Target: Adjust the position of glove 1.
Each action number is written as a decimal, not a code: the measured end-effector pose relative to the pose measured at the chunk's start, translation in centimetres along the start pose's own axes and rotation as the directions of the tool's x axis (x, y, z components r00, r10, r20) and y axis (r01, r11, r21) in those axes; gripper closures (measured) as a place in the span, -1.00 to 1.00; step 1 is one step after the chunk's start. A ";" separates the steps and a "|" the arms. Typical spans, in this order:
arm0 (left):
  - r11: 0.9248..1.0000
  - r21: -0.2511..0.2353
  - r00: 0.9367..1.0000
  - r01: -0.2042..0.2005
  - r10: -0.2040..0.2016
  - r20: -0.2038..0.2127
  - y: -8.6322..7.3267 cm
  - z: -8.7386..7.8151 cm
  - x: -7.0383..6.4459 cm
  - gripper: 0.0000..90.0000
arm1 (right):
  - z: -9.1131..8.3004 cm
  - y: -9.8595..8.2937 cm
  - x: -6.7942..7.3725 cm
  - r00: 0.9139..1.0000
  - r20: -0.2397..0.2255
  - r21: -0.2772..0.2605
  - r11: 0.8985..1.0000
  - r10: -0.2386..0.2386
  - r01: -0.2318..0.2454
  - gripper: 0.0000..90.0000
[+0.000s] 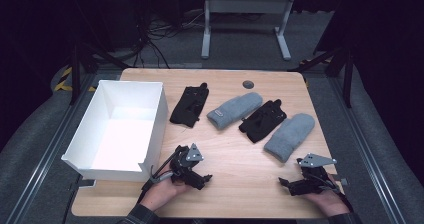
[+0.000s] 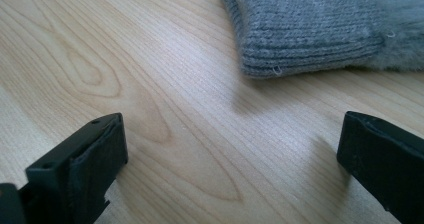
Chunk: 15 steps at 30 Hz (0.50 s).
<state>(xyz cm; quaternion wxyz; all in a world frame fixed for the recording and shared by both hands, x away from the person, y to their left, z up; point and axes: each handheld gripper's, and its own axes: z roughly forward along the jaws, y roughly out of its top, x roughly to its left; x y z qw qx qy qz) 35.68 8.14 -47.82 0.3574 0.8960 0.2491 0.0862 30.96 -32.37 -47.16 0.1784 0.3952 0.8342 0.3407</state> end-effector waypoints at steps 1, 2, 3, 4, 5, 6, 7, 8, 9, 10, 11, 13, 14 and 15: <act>1.000 0.000 1.000 0.000 0.000 0.000 0.0 0.0 0.0 -1.00 | 0.0 0.0 0.0 1.000 0.000 0.001 1.000 0.001 -0.001 -0.99; 1.000 0.000 1.000 0.000 0.000 -0.001 0.0 0.0 0.0 -1.00 | 0.0 0.0 0.0 1.000 0.000 0.001 1.000 0.000 0.000 -0.99; 1.000 0.000 1.000 0.002 -0.002 -0.002 0.0 0.0 0.0 -1.00 | 0.0 0.0 0.0 1.000 0.000 0.000 1.000 0.000 0.000 -0.99; 1.000 0.000 1.000 0.001 -0.001 -0.002 0.0 0.0 0.0 -1.00 | 0.0 0.0 0.0 1.000 -0.003 -0.001 1.000 -0.002 0.002 -0.97; 1.000 0.000 1.000 0.001 -0.001 -0.003 0.0 0.0 0.0 -0.99 | -0.1 0.0 0.0 1.000 -0.004 0.000 1.000 -0.003 0.003 -0.94; 1.000 0.000 1.000 0.001 -0.001 -0.003 0.0 0.0 0.0 -0.99 | -0.2 0.1 0.0 1.000 -0.006 0.005 1.000 -0.006 0.007 -0.87; 1.000 0.000 1.000 0.003 -0.003 -0.003 0.0 0.0 0.0 -0.99 | -0.3 0.2 -0.1 1.000 -0.007 0.007 1.000 -0.011 0.011 -0.79; 1.000 0.000 1.000 0.001 -0.001 -0.002 0.0 0.0 0.0 -0.99 | -0.4 0.3 -0.1 1.000 -0.009 0.018 1.000 -0.010 0.010 -0.68; 1.000 -0.003 1.000 -0.006 0.006 0.000 0.0 0.0 0.0 -0.99 | -0.6 0.4 -0.2 1.000 -0.007 0.023 1.000 -0.006 0.006 -0.62; 1.000 -0.004 1.000 -0.007 0.007 0.002 0.0 0.0 0.0 -0.99 | -0.7 0.6 -0.2 1.000 -0.008 0.025 1.000 -0.005 0.005 -0.60; 1.000 -0.004 1.000 -0.007 0.007 0.002 0.0 0.0 0.0 -0.99 | -0.7 0.6 -0.2 1.000 -0.008 0.025 1.000 -0.005 0.005 -0.60; 1.000 -0.004 1.000 -0.020 0.021 0.016 -0.1 -0.1 0.1 -0.99 | -1.1 0.8 -0.2 1.000 -0.010 0.016 1.000 0.000 0.000 -0.46; 1.000 -0.001 0.999 -0.028 0.028 0.021 -0.1 -0.1 0.1 -0.99 | -1.4 1.0 -0.2 1.000 -0.012 0.009 1.000 0.000 0.000 -0.37; 1.000 0.000 0.999 -0.031 0.031 0.025 -0.1 -0.2 0.2 -0.99 | -1.7 1.1 -0.3 1.000 -0.008 0.000 1.000 -0.002 0.002 -0.26</act>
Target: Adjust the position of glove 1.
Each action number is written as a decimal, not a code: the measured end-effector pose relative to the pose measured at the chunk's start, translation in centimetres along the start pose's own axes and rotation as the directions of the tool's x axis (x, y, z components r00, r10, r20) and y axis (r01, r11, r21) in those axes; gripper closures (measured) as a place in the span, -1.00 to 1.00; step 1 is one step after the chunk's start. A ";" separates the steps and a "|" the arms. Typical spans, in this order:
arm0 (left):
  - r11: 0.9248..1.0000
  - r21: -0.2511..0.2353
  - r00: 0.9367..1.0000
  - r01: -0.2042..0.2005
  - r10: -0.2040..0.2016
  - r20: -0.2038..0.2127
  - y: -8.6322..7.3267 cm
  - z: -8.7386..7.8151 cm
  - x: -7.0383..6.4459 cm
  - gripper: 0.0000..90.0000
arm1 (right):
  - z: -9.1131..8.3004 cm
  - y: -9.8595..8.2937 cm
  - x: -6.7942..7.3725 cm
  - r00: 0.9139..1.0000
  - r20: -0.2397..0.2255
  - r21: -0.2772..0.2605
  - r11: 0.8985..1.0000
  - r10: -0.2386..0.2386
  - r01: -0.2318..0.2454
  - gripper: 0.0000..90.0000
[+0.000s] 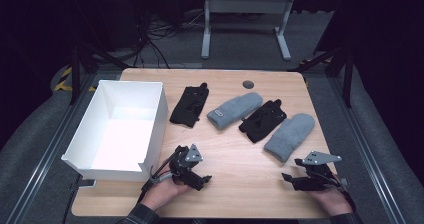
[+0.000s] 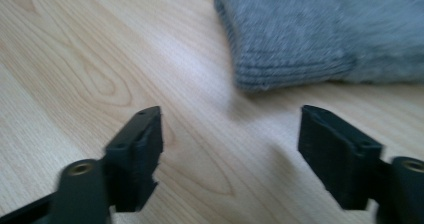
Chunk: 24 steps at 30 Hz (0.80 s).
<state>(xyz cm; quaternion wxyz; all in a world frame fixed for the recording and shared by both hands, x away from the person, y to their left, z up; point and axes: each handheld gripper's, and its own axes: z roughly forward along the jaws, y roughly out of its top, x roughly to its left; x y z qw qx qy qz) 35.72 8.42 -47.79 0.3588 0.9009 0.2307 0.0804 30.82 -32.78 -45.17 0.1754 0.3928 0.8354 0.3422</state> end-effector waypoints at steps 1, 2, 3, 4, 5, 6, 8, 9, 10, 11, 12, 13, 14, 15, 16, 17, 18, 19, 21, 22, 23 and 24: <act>1.000 0.001 1.000 -0.004 0.004 0.003 0.0 0.0 0.0 -0.99 | -0.2 0.1 0.0 1.000 0.000 -0.005 1.000 0.000 0.000 -0.18; 1.000 0.001 1.000 -0.006 0.006 0.004 0.0 0.0 0.1 -0.99 | -0.4 0.2 -0.1 1.000 -0.003 -0.016 1.000 0.004 -0.004 -0.11; 1.000 0.001 1.000 -0.009 0.009 0.004 0.0 0.0 0.1 -0.99 | -0.5 0.4 -0.3 1.000 -0.004 -0.020 1.000 0.004 -0.004 0.02; 1.000 0.002 1.000 -0.008 0.008 0.004 0.0 -0.1 0.0 -0.99 | -0.6 0.5 -0.4 1.000 -0.015 -0.027 1.000 0.002 -0.003 0.12; 1.000 0.005 1.000 -0.009 0.009 0.006 -0.1 -0.1 0.0 -0.99 | -0.8 0.7 -0.6 1.000 -0.014 -0.032 0.999 0.001 -0.002 0.20; 1.000 0.005 1.000 -0.012 0.012 0.011 -0.1 -0.1 0.0 -0.99 | -0.8 0.9 -0.7 1.000 -0.014 -0.035 0.999 0.000 -0.001 0.31; 1.000 -0.001 1.000 -0.015 0.015 0.011 -0.2 -0.2 0.0 -0.99 | -0.9 1.3 -1.1 1.000 -0.011 -0.037 0.999 0.010 -0.010 0.51; 1.000 0.000 1.000 -0.016 0.016 0.012 -0.2 -0.2 0.0 -0.99 | -0.9 1.5 -1.3 1.000 -0.006 -0.037 0.999 0.008 -0.008 0.59; 1.000 0.000 1.000 -0.020 0.020 0.014 -0.2 -0.2 0.1 -1.00 | -0.9 1.7 -1.5 1.000 0.003 -0.036 0.999 0.010 -0.010 0.72; 1.000 -0.002 1.000 -0.022 0.022 0.015 -0.2 -0.2 0.1 -1.00 | -0.9 1.8 -1.7 1.000 0.006 -0.036 0.999 0.016 -0.015 0.81; 1.000 0.000 1.000 -0.021 0.021 0.014 -0.2 -0.2 0.1 -1.00 | -0.9 1.9 -1.8 1.000 0.010 -0.038 0.999 0.016 -0.016 0.89; 1.000 0.000 1.000 -0.021 0.021 0.015 -0.3 -0.2 0.1 -1.00 | -0.9 2.0 -1.9 1.000 0.011 -0.043 0.999 0.013 -0.013 0.97; 1.000 0.000 1.000 -0.021 0.021 0.015 -0.3 -0.2 0.1 -1.00 | -0.9 2.0 -1.9 1.000 0.011 -0.043 0.999 0.013 -0.013 0.97; 1.000 0.002 1.000 -0.025 0.025 0.017 -0.2 -0.2 0.1 -1.00 | -0.9 2.1 -2.0 1.000 0.008 -0.046 0.999 0.014 -0.014 0.99; 1.000 0.004 0.999 -0.027 0.026 0.021 -0.3 -0.3 0.1 -1.00 | -0.9 2.3 -2.2 1.000 0.010 -0.047 0.999 0.013 -0.012 1.00; 1.000 0.004 0.999 -0.027 0.027 0.021 -0.3 -0.3 0.1 -1.00 | -0.8 2.6 -2.5 1.000 0.011 -0.047 0.999 0.015 -0.014 1.00; 1.000 0.004 0.999 -0.027 0.027 0.021 -0.3 -0.3 0.1 -1.00 | -0.8 2.8 -2.6 1.000 0.011 -0.051 0.999 0.014 -0.013 1.00; 1.000 0.004 0.999 -0.027 0.027 0.021 -0.3 -0.2 0.1 -1.00 | -0.7 2.9 -2.7 1.000 0.014 -0.053 0.998 0.014 -0.014 1.00; 1.000 0.006 0.999 -0.026 0.026 0.020 -0.3 -0.3 0.1 -1.00 | -0.5 3.2 -3.0 1.000 0.013 -0.060 0.998 0.015 -0.014 1.00; 1.000 0.005 0.999 -0.028 0.028 0.021 -0.3 -0.3 0.1 -1.00 | -0.4 3.3 -3.1 1.000 0.011 -0.064 0.998 0.013 -0.012 1.00; 1.000 0.004 0.999 -0.027 0.027 0.021 -0.3 -0.2 0.1 -1.00 | -0.3 3.6 -3.2 1.000 0.014 -0.063 0.998 0.009 -0.008 1.00; 1.000 0.004 0.999 -0.027 0.027 0.021 -0.3 -0.2 0.1 -1.00 | -0.2 3.7 -3.2 1.000 0.017 -0.064 0.998 0.009 -0.008 1.00</act>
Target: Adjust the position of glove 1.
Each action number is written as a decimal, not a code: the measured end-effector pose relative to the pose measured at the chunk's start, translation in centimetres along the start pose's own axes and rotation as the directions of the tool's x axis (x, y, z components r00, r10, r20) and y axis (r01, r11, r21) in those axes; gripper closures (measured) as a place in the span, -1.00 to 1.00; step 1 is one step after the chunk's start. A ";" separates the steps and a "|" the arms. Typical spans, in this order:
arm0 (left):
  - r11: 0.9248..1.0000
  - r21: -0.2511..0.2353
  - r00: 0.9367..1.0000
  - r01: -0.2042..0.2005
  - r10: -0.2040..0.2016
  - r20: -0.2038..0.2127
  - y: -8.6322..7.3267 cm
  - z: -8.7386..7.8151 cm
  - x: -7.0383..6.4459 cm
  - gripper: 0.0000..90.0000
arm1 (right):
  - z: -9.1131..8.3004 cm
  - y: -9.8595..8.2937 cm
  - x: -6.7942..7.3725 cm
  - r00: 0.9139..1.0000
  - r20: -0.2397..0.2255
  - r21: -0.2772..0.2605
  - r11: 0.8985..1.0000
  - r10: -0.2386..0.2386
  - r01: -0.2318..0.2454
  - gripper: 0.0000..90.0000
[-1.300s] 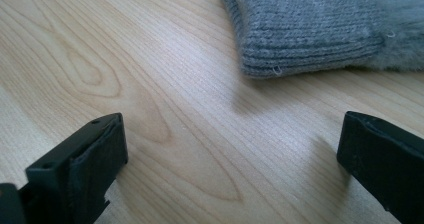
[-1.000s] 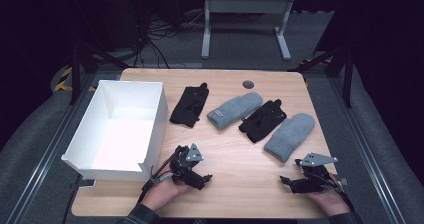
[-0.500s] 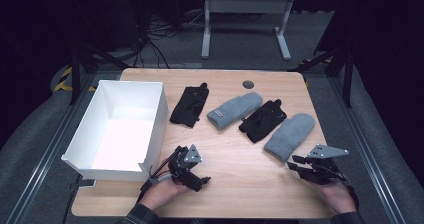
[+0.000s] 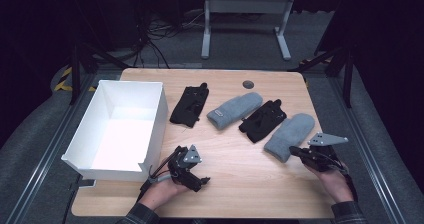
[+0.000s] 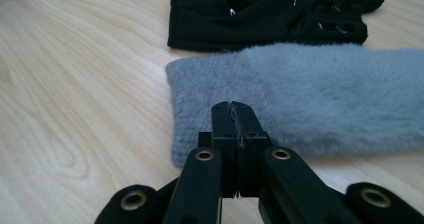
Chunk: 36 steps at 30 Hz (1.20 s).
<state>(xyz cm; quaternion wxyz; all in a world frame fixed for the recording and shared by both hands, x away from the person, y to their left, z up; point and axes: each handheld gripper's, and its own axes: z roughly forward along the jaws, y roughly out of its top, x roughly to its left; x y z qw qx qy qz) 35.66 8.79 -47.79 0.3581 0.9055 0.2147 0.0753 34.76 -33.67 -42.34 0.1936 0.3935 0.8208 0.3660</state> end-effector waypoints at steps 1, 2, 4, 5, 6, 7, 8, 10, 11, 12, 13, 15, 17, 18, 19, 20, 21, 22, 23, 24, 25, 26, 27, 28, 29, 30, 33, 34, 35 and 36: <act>1.000 0.000 1.000 0.000 0.000 0.000 0.0 0.0 0.0 -1.00 | 0.2 0.2 -0.1 1.000 -0.002 -0.004 1.000 0.000 0.000 1.00; 1.000 0.001 1.000 0.000 0.000 0.000 0.0 0.0 0.0 -1.00 | 0.5 0.3 -0.3 1.000 -0.005 -0.006 1.000 0.001 -0.001 1.00; 1.000 0.000 1.000 -0.001 0.001 -0.001 0.0 0.0 0.0 -1.00 | 0.8 0.5 -0.4 1.000 -0.003 0.001 1.000 -0.004 0.004 1.00; 1.000 -0.002 1.000 -0.001 0.001 0.000 0.0 0.0 0.0 -1.00 | 1.1 0.7 -0.5 1.000 -0.007 -0.001 1.000 -0.006 0.006 1.00; 1.000 -0.002 1.000 -0.001 0.001 0.001 0.0 0.0 0.0 -1.00 | 1.3 0.9 -0.6 1.000 -0.006 0.002 1.000 -0.006 0.006 1.00; 1.000 -0.004 1.000 -0.001 0.001 0.002 0.0 0.0 0.0 -1.00 | 1.5 1.0 -0.6 1.000 -0.007 0.004 1.000 -0.009 0.009 1.00; 1.000 -0.004 1.000 -0.001 0.001 0.002 0.0 0.0 0.0 -1.00 | 1.5 1.0 -0.6 1.000 -0.007 0.004 1.000 -0.009 0.009 1.00; 1.000 -0.002 1.000 -0.002 0.002 0.001 0.0 0.0 0.0 -1.00 | 2.0 1.4 -0.7 1.000 -0.014 0.005 1.000 -0.013 0.013 1.00; 1.000 -0.002 1.000 -0.001 0.001 0.001 0.0 0.0 0.0 -1.00 | 2.3 1.5 -0.8 1.000 -0.019 0.009 1.000 -0.013 0.013 1.00; 1.000 -0.002 1.000 0.000 0.000 0.001 0.0 0.0 0.0 -1.00 | 2.6 1.6 -0.8 1.000 -0.022 0.018 1.000 -0.016 0.016 1.00; 1.000 -0.002 1.000 0.000 0.000 0.003 0.0 0.0 0.0 -1.00 | 2.9 1.7 -0.9 1.000 -0.026 0.022 1.000 -0.016 0.017 1.00; 1.000 0.000 1.000 0.001 -0.001 0.003 0.0 0.0 0.0 -1.00 | 3.5 1.6 -0.9 0.999 -0.036 0.040 0.999 -0.021 0.023 1.00; 1.000 -0.001 1.000 0.001 -0.001 0.000 0.0 0.0 0.0 -1.00 | 4.0 1.4 -0.9 0.999 -0.035 0.059 0.998 -0.031 0.033 1.00; 1.000 -0.002 1.000 0.003 -0.003 0.001 0.0 0.0 0.0 -1.00 | 4.0 1.4 -0.9 0.999 -0.035 0.059 0.998 -0.031 0.033 1.00; 1.000 -0.003 1.000 0.008 -0.008 0.002 -0.1 0.0 0.0 -1.00 | 4.0 1.4 -0.9 0.999 -0.037 0.060 0.998 -0.032 0.035 1.00; 1.000 -0.003 1.000 0.009 -0.009 0.002 -0.1 0.0 -0.1 -1.00 | 4.0 1.4 -0.8 0.999 -0.034 0.062 0.997 -0.038 0.041 1.00; 1.000 -0.003 1.000 0.010 -0.010 0.001 -0.1 0.0 -0.1 -1.00 | 4.0 1.3 -0.8 0.999 -0.034 0.063 0.997 -0.042 0.044 1.00; 1.000 -0.002 1.000 0.010 -0.010 0.002 -0.1 0.0 -0.1 -1.00 | 4.0 1.3 -0.7 0.998 -0.033 0.063 0.997 -0.047 0.049 1.00; 1.000 -0.002 1.000 0.009 -0.009 0.002 -0.1 0.0 -0.1 -1.00 | 3.9 1.3 -0.6 0.998 -0.033 0.064 0.997 -0.048 0.050 1.00; 1.000 -0.002 1.000 0.010 -0.010 0.002 0.0 0.0 -0.1 -1.00 | 3.9 1.3 -0.6 0.998 -0.037 0.064 0.997 -0.051 0.053 1.00; 1.000 -0.003 1.000 0.010 -0.010 0.002 -0.1 0.0 -0.1 -1.00 | 3.9 1.3 -0.5 0.998 -0.037 0.065 0.996 -0.053 0.055 1.00; 1.000 -0.003 1.000 0.010 -0.010 0.002 -0.1 0.0 -0.1 -1.00 | 3.8 1.3 -0.5 0.998 -0.040 0.065 0.996 -0.055 0.058 1.00; 1.000 -0.002 1.000 0.009 -0.009 0.002 -0.1 0.0 -0.1 -1.00 | 3.8 1.2 -0.3 0.997 -0.047 0.066 0.996 -0.059 0.062 1.00; 1.000 -0.003 1.000 0.009 -0.009 0.003 -0.1 0.0 -0.1 -1.00 | 3.8 1.2 -0.2 0.997 -0.052 0.065 0.996 -0.062 0.065 1.00; 1.000 -0.003 1.000 0.009 -0.009 0.002 -0.1 0.0 -0.1 -1.00 | 3.7 1.1 -0.1 0.996 -0.058 0.066 0.995 -0.065 0.069 1.00; 1.000 -0.003 1.000 0.009 -0.009 0.003 -0.1 0.0 0.0 -1.00 | 3.6 1.1 0.1 0.996 -0.062 0.067 0.995 -0.069 0.073 1.00; 1.000 -0.007 1.000 0.009 -0.009 0.003 -0.1 0.0 0.0 -1.00 | 3.5 1.0 0.5 0.994 -0.081 0.068 0.994 -0.076 0.081 1.00; 1.000 -0.010 1.000 0.009 -0.009 0.003 -0.1 0.0 -0.1 -1.00 | 3.4 0.9 0.6 0.993 -0.088 0.068 0.994 -0.077 0.083 1.00; 1.000 -0.011 1.000 0.009 -0.009 0.004 -0.1 0.0 -0.1 -1.00 | 3.3 0.9 0.8 0.992 -0.097 0.068 0.994 -0.079 0.086 1.00; 1.000 -0.012 1.000 0.009 -0.009 0.003 -0.1 0.0 0.0 -1.00 | 3.3 0.8 0.9 0.991 -0.103 0.068 0.994 -0.083 0.090 1.00</act>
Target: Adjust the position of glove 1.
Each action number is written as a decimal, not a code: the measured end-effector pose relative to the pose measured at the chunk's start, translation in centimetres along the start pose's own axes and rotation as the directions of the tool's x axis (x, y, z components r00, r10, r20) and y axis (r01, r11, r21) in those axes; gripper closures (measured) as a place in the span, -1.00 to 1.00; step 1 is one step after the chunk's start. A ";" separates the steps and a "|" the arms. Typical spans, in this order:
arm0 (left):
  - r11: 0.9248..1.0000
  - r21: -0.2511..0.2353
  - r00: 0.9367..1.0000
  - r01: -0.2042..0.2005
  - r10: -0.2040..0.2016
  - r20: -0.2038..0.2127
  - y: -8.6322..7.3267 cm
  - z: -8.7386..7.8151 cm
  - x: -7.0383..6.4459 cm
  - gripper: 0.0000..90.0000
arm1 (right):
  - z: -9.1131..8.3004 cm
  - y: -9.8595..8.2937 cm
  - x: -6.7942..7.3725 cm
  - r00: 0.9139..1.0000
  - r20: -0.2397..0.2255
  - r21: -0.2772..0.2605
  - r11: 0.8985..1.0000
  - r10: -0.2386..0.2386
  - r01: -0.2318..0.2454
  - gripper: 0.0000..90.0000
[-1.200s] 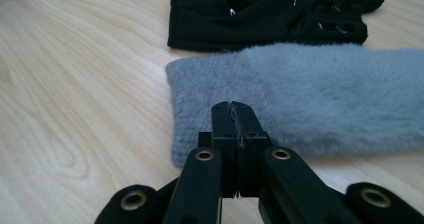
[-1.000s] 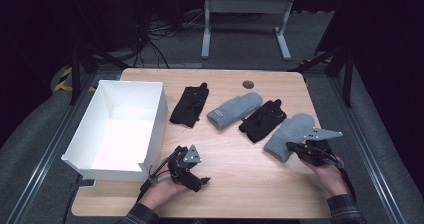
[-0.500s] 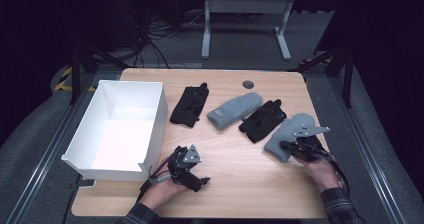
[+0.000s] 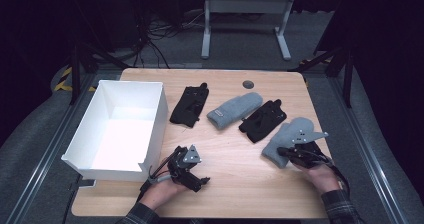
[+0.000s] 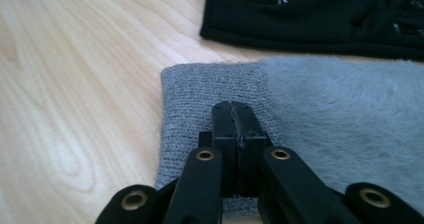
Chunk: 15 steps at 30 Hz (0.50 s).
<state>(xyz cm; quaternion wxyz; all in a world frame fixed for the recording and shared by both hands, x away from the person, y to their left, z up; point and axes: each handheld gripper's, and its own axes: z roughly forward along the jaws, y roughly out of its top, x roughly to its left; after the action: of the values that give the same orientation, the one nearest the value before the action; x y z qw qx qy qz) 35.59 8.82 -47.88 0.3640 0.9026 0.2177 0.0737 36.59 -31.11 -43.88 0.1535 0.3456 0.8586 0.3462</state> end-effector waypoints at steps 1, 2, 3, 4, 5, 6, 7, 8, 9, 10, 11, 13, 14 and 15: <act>1.000 -0.002 1.000 0.002 -0.002 0.000 0.0 0.0 0.0 -1.00 | 0.0 0.0 0.2 1.000 -0.007 0.002 1.000 -0.004 0.004 1.00; 1.000 0.000 1.000 0.000 0.000 0.001 0.0 0.0 0.0 -1.00 | -0.1 -0.1 0.4 1.000 -0.013 0.003 1.000 -0.009 0.009 1.00; 1.000 0.000 1.000 0.000 0.000 0.000 0.0 0.0 0.0 -1.00 | -0.1 -0.1 0.7 1.000 -0.018 0.005 1.000 -0.015 0.015 1.00; 1.000 0.000 1.000 0.003 -0.003 0.000 0.0 0.0 0.0 -1.00 | -0.2 -0.1 0.9 0.999 -0.026 0.005 1.000 -0.019 0.019 1.00; 1.000 0.000 1.000 0.003 -0.003 0.000 0.0 0.0 0.0 -1.00 | -0.3 -0.2 1.3 0.999 -0.034 0.006 1.000 -0.021 0.021 1.00; 1.000 0.000 1.000 0.001 -0.001 0.000 0.0 0.0 0.0 -1.00 | -0.3 -0.2 1.5 0.999 -0.040 0.007 1.000 -0.028 0.029 1.00; 1.000 -0.001 1.000 0.001 -0.001 -0.001 0.0 0.0 0.0 -1.00 | -0.4 -0.3 1.8 0.998 -0.045 0.007 0.999 -0.032 0.033 1.00; 1.000 -0.001 1.000 0.005 -0.005 -0.002 0.0 0.0 0.0 -1.00 | -0.4 -0.3 2.1 0.998 -0.052 0.007 0.999 -0.034 0.034 1.00; 1.000 0.000 1.000 0.004 -0.004 -0.001 0.0 0.0 0.0 -1.00 | -0.5 -0.4 2.4 0.997 -0.062 0.007 0.999 -0.041 0.042 1.00; 1.000 -0.001 1.000 0.004 -0.004 -0.002 0.0 0.0 0.0 -1.00 | -0.5 -0.4 2.6 0.997 -0.067 0.007 0.999 -0.043 0.044 1.00; 1.000 -0.001 1.000 0.006 -0.006 -0.002 0.0 0.0 -0.1 -1.00 | -0.6 -0.5 2.9 0.996 -0.076 0.008 0.999 -0.045 0.046 1.00; 1.000 0.000 1.000 0.004 -0.004 -0.001 0.0 0.0 0.0 -1.00 | -0.7 -0.6 3.4 0.994 -0.091 0.009 0.999 -0.051 0.052 1.00; 1.000 0.001 1.000 0.004 -0.004 -0.002 0.0 0.0 0.0 -1.00 | -0.8 -0.6 3.8 0.994 -0.100 0.010 0.998 -0.053 0.054 1.00; 1.000 0.001 1.000 0.004 -0.004 -0.002 0.0 0.0 0.0 -1.00 | -0.8 -0.6 3.8 0.994 -0.100 0.010 0.998 -0.053 0.054 1.00</act>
<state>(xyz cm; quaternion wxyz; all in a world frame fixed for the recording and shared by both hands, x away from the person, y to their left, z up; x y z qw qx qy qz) 35.55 8.80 -47.88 0.3634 0.9023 0.2198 0.0740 33.20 -29.18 -43.88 0.1175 0.3056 0.8762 0.3536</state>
